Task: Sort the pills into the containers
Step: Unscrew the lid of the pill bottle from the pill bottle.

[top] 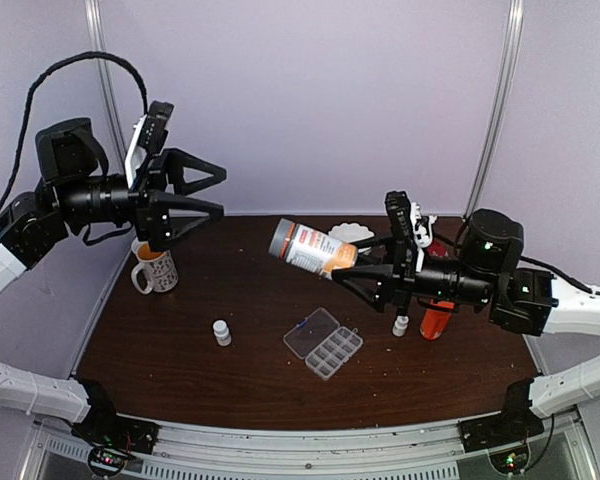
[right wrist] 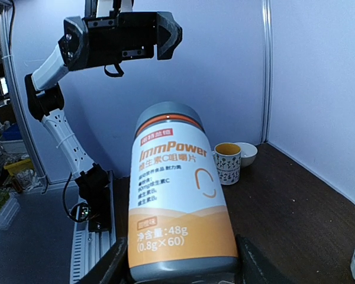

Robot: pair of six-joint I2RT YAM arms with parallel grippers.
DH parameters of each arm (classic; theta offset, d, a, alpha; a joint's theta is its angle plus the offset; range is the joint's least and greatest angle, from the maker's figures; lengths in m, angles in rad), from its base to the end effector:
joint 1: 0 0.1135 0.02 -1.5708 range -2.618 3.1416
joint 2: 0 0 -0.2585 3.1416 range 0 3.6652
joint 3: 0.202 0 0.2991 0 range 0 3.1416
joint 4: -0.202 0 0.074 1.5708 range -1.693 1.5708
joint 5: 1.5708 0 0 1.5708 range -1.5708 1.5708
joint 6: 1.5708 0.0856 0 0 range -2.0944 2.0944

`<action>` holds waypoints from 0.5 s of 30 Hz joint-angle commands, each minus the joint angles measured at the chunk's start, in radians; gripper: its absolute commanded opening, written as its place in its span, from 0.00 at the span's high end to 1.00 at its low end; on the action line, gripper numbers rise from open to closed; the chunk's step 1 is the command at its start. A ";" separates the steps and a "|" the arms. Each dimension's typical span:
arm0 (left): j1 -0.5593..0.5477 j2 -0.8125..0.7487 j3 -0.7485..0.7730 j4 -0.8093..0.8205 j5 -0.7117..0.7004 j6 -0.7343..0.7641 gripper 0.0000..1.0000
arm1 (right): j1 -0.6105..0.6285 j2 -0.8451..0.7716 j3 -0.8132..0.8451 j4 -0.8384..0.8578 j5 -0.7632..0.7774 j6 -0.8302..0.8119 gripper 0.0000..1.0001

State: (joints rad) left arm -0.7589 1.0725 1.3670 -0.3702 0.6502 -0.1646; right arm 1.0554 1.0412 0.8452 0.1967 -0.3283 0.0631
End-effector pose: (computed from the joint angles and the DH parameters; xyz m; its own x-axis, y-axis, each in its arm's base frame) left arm 0.1829 -0.2448 0.4723 -0.2156 0.0248 -0.9762 0.9634 0.1685 -0.2085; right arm 0.1453 0.3125 0.3385 -0.0616 0.0123 -0.9980 -0.9806 0.1856 0.0628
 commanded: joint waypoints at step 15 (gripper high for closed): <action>-0.111 0.000 -0.152 0.021 0.055 1.132 0.02 | 0.005 0.017 0.091 0.022 -0.211 0.241 1.00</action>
State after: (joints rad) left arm -0.8516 1.0687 1.2022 -0.3630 0.7273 0.8310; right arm 1.0554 1.0473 0.8948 0.1967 -0.4923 0.2787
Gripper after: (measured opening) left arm 0.975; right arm 0.558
